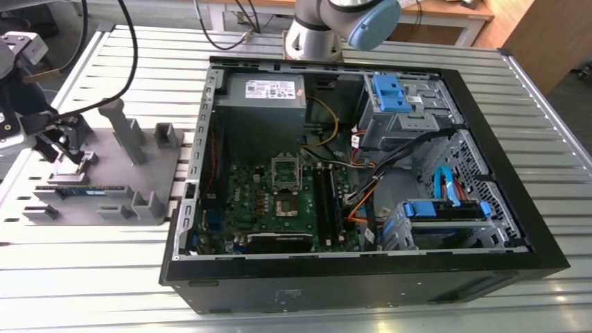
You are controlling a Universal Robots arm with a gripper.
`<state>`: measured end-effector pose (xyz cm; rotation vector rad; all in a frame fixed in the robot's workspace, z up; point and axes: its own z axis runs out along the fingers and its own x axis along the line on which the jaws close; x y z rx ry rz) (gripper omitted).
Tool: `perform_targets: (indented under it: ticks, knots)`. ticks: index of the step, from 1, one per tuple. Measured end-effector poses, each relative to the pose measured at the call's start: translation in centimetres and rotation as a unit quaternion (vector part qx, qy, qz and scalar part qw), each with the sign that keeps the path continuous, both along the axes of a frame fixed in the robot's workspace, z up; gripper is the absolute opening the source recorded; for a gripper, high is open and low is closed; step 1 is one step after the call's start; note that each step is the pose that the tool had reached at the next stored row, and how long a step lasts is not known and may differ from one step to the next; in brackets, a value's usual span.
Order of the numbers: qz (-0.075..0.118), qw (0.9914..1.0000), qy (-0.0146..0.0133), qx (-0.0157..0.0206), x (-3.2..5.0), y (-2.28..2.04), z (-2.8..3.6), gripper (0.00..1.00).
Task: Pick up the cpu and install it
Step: 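Pick up the cpu and move it towards the insertion slot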
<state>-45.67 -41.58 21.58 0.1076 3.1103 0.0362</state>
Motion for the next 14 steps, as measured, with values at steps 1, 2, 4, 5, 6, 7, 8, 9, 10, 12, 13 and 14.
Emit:
perform_targets:
  ticks: [1, 2, 4, 5, 6, 7, 8, 9, 10, 12, 13, 14]
  knots:
    - [0.0, 1.0, 0.0, 0.0, 0.0, 0.0, -0.01, 0.47]
    - [0.0, 1.0, 0.0001, 0.0, 0.0, 0.0, 0.0, 0.47]
    - [0.0, 1.0, 0.0, 0.0, 0.0, 0.0, -0.01, 0.47]
    - [0.0, 1.0, 0.0, 0.0, 0.0, 0.0, -0.02, 0.47]
    - [0.0, 1.0, 0.0, 0.0, 0.0, 0.0, -0.03, 0.47]
    - [0.0, 1.0, 0.0, 0.0, 0.0, 0.0, -0.03, 0.47]
    - [0.0, 1.0, 0.0, 0.0, 0.0, 0.0, -0.03, 0.47]
    - [0.0, 1.0, 0.0, 0.0, 0.0, 0.0, -0.03, 0.47]
    - [0.0, 1.0, 0.0, 0.0, 0.0, 0.0, -0.03, 0.47]
    - [0.0, 1.0, 0.0, 0.0, 0.0, 0.0, -0.04, 0.48]
    - [0.0, 1.0, 0.0, 0.0, 0.0, 0.0, -0.04, 0.48]
    - [0.0, 1.0, 0.0, 0.0, 0.0, 0.0, -0.04, 0.54]
